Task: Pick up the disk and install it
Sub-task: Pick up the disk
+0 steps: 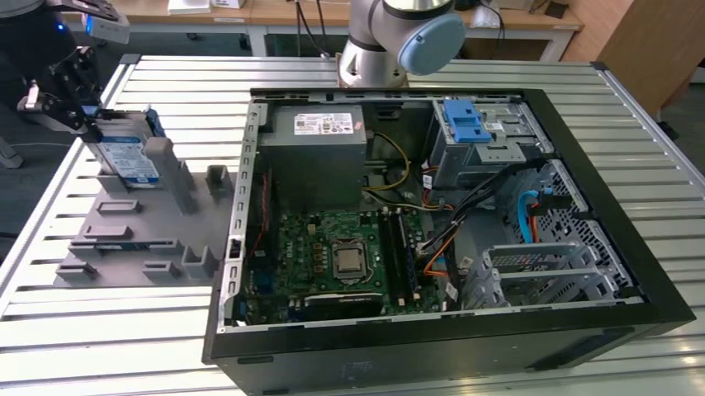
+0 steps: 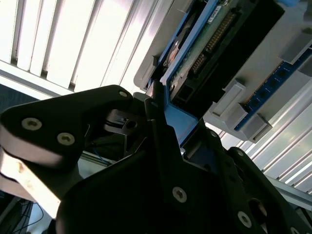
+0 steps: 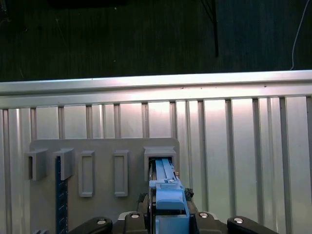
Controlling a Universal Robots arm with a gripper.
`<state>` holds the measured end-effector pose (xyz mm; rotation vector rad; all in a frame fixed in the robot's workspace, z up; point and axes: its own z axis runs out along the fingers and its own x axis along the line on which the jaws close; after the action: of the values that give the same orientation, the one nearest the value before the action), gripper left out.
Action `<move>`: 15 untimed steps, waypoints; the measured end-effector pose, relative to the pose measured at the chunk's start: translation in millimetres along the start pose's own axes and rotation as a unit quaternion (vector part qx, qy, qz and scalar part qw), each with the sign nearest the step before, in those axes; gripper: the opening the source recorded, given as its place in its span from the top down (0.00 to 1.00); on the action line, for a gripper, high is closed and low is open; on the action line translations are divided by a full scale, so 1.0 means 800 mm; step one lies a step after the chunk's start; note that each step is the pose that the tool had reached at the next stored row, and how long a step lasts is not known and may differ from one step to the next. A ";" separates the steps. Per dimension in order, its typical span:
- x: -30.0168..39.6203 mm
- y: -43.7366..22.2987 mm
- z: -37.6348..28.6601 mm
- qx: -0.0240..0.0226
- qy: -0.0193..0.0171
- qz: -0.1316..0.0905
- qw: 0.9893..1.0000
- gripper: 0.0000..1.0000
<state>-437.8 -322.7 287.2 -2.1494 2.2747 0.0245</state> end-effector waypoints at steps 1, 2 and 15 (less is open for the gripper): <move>0.0000 0.0000 0.0000 0.000 0.000 0.000 1.000 0.63; 0.0000 0.0000 0.0000 0.000 0.000 0.000 1.000 0.63; 0.0000 0.0000 0.0000 0.000 0.000 -0.012 1.000 0.63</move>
<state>-437.8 -322.7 287.2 -2.1772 2.2484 0.0247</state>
